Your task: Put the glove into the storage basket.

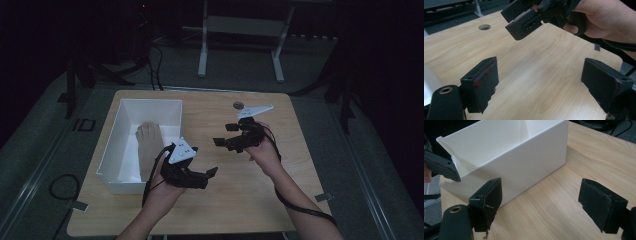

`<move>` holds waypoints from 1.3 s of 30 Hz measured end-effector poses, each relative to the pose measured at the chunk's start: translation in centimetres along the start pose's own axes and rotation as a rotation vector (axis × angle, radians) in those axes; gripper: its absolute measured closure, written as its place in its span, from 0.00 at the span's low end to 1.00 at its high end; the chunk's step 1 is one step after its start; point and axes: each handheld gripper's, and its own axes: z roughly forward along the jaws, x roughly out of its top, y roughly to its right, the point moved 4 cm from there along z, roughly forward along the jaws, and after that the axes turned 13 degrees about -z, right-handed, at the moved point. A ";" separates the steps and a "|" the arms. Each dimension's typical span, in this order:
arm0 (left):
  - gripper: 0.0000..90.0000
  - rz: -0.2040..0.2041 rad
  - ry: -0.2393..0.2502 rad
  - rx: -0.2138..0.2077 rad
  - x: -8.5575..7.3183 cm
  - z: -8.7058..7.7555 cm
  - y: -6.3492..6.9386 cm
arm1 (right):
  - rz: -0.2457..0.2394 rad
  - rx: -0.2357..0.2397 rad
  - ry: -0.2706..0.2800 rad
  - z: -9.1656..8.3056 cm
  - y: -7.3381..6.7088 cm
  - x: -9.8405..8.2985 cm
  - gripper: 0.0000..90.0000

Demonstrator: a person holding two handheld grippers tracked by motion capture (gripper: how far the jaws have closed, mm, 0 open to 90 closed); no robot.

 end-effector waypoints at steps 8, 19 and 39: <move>0.17 0.001 -0.046 -0.068 -1.5 2.3 1.0 | -0.001 0.002 -0.001 -0.7 0.0 -3.0 0.21; 0.17 -0.017 -0.099 -0.130 -4.0 5.1 1.4 | -0.016 -0.044 -0.001 -0.1 -0.2 -7.4 0.19; 0.17 0.016 -0.145 -0.136 -8.6 9.0 0.6 | 0.027 -0.046 -0.069 1.7 -0.4 -13.1 0.18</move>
